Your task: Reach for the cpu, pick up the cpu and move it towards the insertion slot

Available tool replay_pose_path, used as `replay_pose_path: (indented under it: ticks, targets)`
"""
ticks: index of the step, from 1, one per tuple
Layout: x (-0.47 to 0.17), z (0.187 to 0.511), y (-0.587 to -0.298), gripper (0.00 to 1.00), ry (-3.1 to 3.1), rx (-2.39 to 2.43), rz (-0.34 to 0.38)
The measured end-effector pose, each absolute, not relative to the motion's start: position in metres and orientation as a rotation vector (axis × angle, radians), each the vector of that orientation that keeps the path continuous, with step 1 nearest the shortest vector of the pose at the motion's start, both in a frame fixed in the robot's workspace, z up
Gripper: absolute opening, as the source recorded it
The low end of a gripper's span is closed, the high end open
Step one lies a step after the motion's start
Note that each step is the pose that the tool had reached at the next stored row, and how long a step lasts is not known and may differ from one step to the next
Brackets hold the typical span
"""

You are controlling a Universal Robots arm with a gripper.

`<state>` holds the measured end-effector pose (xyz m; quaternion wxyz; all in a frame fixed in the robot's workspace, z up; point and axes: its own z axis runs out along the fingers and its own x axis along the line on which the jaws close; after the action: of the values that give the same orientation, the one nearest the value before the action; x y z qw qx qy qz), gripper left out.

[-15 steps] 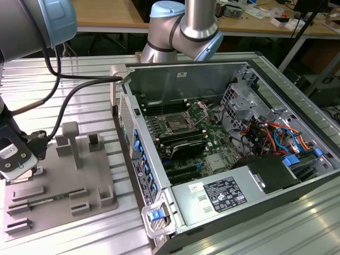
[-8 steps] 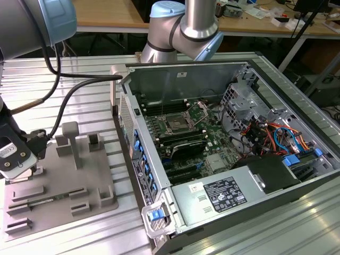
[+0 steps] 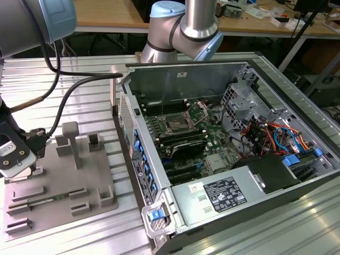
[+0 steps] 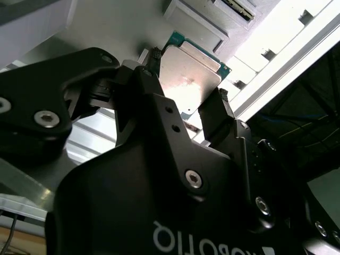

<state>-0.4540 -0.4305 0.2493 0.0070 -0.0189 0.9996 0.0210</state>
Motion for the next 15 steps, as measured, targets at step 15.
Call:
replay_pose_path:
  ticks: [15]
  targets:
    - [-0.454,0.2512,-0.4305,0.55,3.126,-0.059,0.066]
